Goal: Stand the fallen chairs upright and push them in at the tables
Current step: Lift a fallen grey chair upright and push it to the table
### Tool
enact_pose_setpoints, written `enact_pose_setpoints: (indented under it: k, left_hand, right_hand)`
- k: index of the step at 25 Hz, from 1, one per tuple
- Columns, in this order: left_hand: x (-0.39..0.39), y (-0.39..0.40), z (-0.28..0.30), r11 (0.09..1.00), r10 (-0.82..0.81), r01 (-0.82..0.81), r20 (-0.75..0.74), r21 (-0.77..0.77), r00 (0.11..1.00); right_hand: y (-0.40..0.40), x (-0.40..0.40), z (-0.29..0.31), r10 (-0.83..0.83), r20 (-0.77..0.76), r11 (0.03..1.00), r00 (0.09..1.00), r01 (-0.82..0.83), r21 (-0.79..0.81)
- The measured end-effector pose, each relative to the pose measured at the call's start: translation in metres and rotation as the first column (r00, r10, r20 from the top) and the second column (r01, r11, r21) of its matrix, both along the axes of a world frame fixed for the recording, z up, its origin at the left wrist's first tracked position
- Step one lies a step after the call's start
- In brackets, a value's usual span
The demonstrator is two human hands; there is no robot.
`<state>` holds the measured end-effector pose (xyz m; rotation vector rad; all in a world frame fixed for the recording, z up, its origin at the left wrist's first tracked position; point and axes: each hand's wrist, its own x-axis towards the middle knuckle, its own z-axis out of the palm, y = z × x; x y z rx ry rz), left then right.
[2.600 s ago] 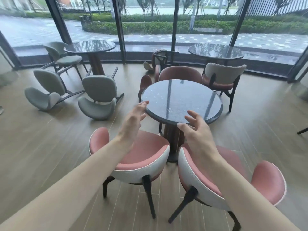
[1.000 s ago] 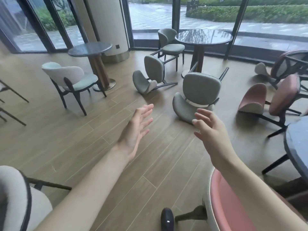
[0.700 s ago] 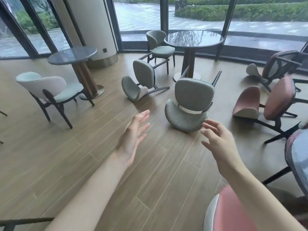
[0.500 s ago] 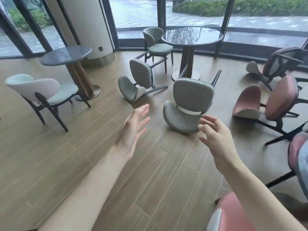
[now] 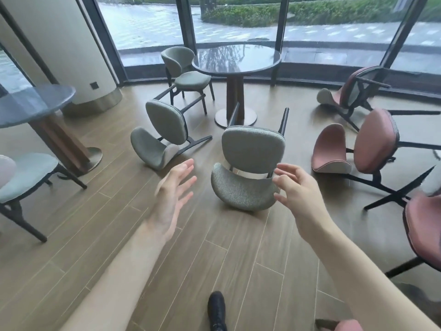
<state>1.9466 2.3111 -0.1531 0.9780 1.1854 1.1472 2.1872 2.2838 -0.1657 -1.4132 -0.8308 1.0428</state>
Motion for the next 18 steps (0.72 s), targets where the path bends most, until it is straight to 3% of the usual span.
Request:
enact_pose_setpoints:
  k: [7,18]
  left_hand:
    - [0.016,0.197,0.002,0.990,-0.135,0.136,0.025,-0.038,0.990]
    - [0.125,0.410,-0.057,0.964,-0.238,0.245,0.076,-0.105,0.968]
  right_hand:
    - [0.152,0.001,0.001,-0.119,-0.043,0.993,0.992,0.118,-0.021]
    - [0.350,0.077,-0.054,-0.225,-0.072,0.965,0.972,0.213,-0.151]
